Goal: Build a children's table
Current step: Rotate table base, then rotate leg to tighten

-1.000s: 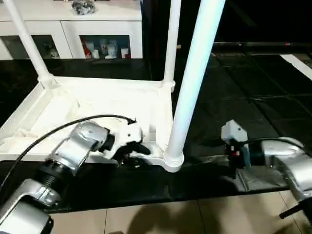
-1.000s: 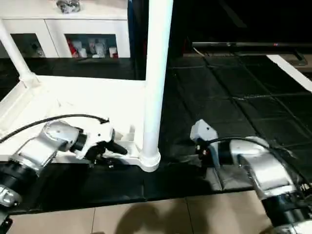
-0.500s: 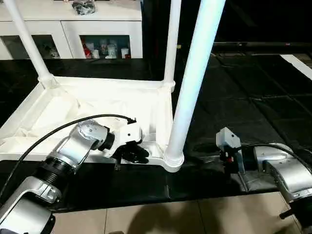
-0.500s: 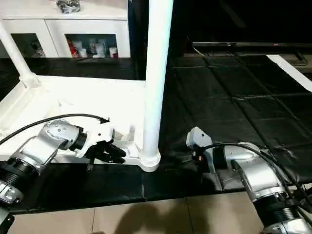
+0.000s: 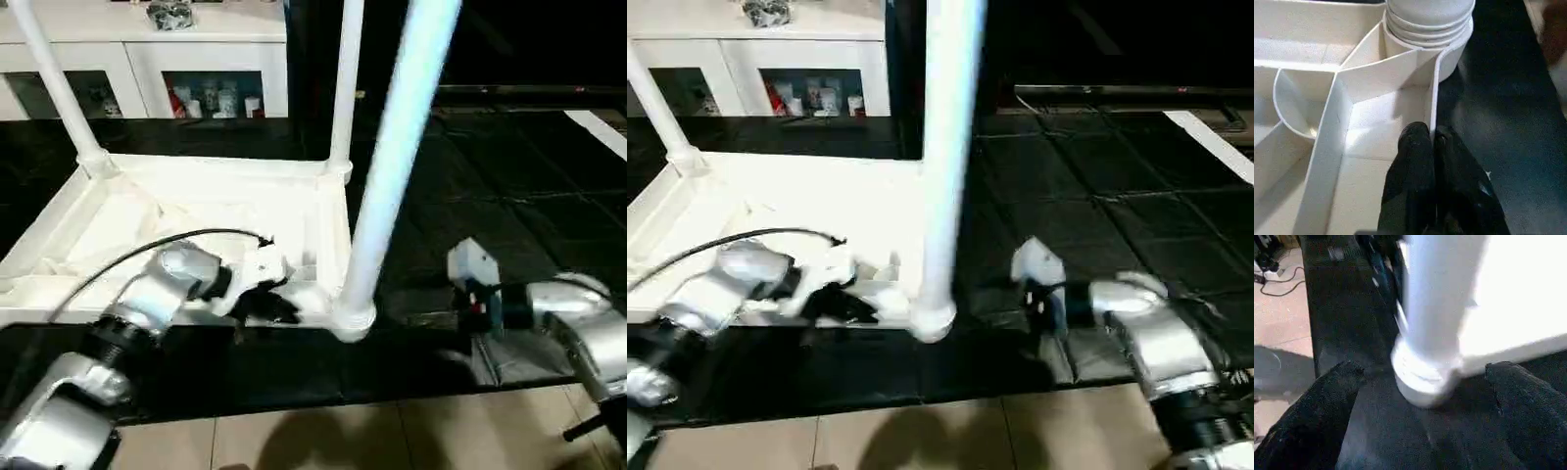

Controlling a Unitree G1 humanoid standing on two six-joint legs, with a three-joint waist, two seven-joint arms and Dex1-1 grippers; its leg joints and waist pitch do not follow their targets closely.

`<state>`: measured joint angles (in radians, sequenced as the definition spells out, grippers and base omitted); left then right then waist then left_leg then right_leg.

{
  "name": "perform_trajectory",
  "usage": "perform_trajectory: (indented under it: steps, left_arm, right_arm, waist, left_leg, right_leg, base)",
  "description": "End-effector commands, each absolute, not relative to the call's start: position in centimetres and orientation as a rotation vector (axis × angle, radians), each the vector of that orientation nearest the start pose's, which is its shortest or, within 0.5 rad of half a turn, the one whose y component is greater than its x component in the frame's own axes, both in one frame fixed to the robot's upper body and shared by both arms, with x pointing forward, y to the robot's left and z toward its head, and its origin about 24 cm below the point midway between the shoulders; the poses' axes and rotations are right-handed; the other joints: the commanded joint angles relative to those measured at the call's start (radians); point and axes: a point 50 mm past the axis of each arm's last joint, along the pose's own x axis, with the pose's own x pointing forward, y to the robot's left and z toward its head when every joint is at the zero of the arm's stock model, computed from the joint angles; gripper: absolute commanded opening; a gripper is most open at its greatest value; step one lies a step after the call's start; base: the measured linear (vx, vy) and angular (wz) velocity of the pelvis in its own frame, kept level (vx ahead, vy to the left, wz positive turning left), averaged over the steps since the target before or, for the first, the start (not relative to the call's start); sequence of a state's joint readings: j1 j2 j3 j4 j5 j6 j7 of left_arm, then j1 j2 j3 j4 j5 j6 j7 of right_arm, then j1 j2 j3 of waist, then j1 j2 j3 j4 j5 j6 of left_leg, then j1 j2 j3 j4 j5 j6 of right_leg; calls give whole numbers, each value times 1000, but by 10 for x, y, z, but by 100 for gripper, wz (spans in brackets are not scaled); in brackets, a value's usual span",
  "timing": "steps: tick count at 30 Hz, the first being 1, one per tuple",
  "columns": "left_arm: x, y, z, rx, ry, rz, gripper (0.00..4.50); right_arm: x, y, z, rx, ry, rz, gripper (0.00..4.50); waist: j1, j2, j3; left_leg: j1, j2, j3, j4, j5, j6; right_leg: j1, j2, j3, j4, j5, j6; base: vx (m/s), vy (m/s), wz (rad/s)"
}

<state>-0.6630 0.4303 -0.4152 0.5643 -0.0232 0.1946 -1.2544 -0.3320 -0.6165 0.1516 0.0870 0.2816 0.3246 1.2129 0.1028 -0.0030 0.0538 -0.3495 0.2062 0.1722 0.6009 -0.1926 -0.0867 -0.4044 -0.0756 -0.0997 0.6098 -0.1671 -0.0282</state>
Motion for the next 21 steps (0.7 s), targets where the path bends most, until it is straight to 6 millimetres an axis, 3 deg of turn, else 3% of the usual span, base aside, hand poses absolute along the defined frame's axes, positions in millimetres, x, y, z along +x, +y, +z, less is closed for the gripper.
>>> perform_trajectory:
  steps: [1,7,11,13,21]
  left_arm:
    - [333,128,71,440,499,-1300,3]
    - [343,118,70,480,471,-1262,3]
    - [342,113,72,485,456,-1307,3]
    - [341,113,71,496,457,-1345,3]
    - [335,120,70,558,473,-1461,3]
  right_arm:
    - [280,-183,103,-266,312,1236,450]
    - [298,-176,103,-272,272,1087,450]
    - [304,-172,103,-251,251,1044,450]
    - [304,-171,100,-248,256,1048,450]
    - [306,-178,94,-229,271,1066,450]
  waist:
    - [4,-3,-67]
    - [0,-6,-73]
    - [-3,0,-75]
    - [-2,4,-75]
    - [3,1,-72]
  left_leg:
    - [2,17,-4,-66,-193,49]
    - [-9,11,-6,-63,-148,47]
    - [-6,16,-5,-63,-135,51]
    - [-4,16,-5,-64,-149,51]
    - [-3,19,-3,-66,-166,46]
  right_leg:
    - [57,-65,48,-95,-383,-126]
    - [64,-64,47,-88,-323,-119]
    - [62,-64,49,-81,-244,-158]
    - [63,-66,49,-80,-239,-170]
    - [64,-70,51,-82,-256,-173]
  base:
    - [0,0,0]
    - [0,0,0]
    - [0,0,0]
    - [0,0,0]
    - [0,0,0]
